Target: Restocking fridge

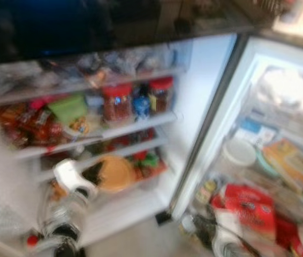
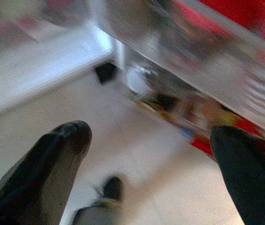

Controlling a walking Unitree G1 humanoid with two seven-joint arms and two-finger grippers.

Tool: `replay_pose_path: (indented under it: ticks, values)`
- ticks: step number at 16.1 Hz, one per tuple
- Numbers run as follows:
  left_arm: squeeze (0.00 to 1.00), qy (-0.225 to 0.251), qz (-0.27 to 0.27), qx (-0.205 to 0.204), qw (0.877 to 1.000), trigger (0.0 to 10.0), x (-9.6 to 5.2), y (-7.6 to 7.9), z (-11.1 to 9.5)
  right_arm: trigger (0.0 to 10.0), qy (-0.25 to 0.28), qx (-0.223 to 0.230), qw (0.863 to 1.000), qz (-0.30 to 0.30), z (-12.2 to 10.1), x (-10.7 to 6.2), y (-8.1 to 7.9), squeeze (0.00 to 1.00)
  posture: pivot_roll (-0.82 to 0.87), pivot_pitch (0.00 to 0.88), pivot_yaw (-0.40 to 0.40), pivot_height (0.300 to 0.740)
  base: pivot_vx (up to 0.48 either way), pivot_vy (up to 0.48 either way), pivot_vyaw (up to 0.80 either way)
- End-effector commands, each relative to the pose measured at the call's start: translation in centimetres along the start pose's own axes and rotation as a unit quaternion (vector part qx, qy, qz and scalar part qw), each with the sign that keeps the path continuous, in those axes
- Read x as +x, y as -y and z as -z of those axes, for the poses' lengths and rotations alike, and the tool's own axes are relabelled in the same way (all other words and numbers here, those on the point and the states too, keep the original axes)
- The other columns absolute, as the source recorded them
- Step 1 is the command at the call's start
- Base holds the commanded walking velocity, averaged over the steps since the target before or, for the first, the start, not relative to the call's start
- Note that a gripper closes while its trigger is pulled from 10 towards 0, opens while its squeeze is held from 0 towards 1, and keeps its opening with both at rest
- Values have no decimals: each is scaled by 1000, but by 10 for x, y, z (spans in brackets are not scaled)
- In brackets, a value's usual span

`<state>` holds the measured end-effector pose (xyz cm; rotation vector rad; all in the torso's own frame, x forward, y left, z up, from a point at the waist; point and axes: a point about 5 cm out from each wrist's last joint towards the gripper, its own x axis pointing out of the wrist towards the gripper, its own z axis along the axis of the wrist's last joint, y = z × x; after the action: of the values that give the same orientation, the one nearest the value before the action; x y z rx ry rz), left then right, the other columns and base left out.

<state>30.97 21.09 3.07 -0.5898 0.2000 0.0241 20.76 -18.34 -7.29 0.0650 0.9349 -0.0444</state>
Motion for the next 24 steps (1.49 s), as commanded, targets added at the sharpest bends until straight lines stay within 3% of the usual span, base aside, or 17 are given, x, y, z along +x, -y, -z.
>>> replay_pose_path:
  ticks: [1, 12, 18, 24]
  values:
    - [0, -5, 11, -11, 1000, 10000, 3, 10, 6, 10000, -7, -1, 1000, 14, 5, -2, 12, 0, -14, 0, -38, 740, 262, 0, 0]
    - [0, -4, -11, -17, 1000, 10000, -1, 4, 10, 10000, -8, -4, 1000, 11, 5, -2, 12, 0, -17, 0, -38, 740, 22, 0, 0]
    - [0, 14, -28, -58, 998, 10000, -7, -3, 14, 10000, -2, 1, 1000, -2, 5, -2, 10, 0, -27, 0, -35, 740, 0, 0, 0]
    - [0, 21, -22, -60, 998, 10000, -11, -4, 16, 10000, 3, 1, 1000, 0, 4, -2, 12, 0, -22, 0, -43, 740, 0, 0, 0]
